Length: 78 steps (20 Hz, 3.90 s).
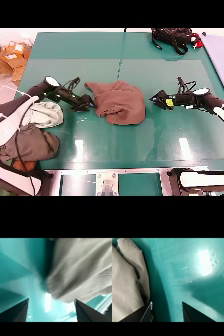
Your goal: Fold the shirts.
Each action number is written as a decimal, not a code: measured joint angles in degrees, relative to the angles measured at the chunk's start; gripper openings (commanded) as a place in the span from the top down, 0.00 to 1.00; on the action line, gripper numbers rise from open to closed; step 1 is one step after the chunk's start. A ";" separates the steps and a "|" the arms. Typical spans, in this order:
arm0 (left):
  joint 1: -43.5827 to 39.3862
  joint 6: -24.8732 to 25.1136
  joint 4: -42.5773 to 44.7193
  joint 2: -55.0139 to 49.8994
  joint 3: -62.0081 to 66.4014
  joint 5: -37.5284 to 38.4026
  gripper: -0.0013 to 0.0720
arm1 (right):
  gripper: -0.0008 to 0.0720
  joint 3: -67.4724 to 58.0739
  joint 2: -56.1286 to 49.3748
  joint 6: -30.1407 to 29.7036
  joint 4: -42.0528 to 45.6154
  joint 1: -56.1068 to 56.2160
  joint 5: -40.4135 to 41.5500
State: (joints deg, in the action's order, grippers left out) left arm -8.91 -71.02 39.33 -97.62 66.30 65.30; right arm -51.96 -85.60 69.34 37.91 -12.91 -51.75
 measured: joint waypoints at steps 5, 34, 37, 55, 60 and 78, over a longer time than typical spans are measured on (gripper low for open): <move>-7.67 1.53 -4.90 -1.81 -2.21 -8.50 0.95 | 0.37 0.00 -0.24 -0.02 -0.07 1.22 1.97; 6.05 1.31 20.17 1.16 26.38 20.22 0.95 | 0.97 -22.95 -4.20 -0.44 -4.72 13.66 -2.71; 6.05 -0.81 20.76 7.72 32.76 19.61 0.95 | 0.97 -23.89 5.97 0.20 -2.64 7.45 -6.29; 6.01 -3.63 22.56 34.95 38.75 14.75 0.95 | 0.97 -18.25 48.94 5.09 3.28 -15.89 -17.07; 5.90 5.14 14.64 22.23 25.42 3.65 0.95 | 0.97 4.57 43.74 3.06 3.65 -16.04 -9.22; 12.35 -4.68 5.25 -2.54 27.74 17.31 0.09 | 0.29 -10.34 2.95 -6.64 8.04 -22.71 -7.80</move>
State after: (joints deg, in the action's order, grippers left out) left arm 3.44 -75.70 44.58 -100.16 94.04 82.61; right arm -62.30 -82.65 62.70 45.95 -35.62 -59.55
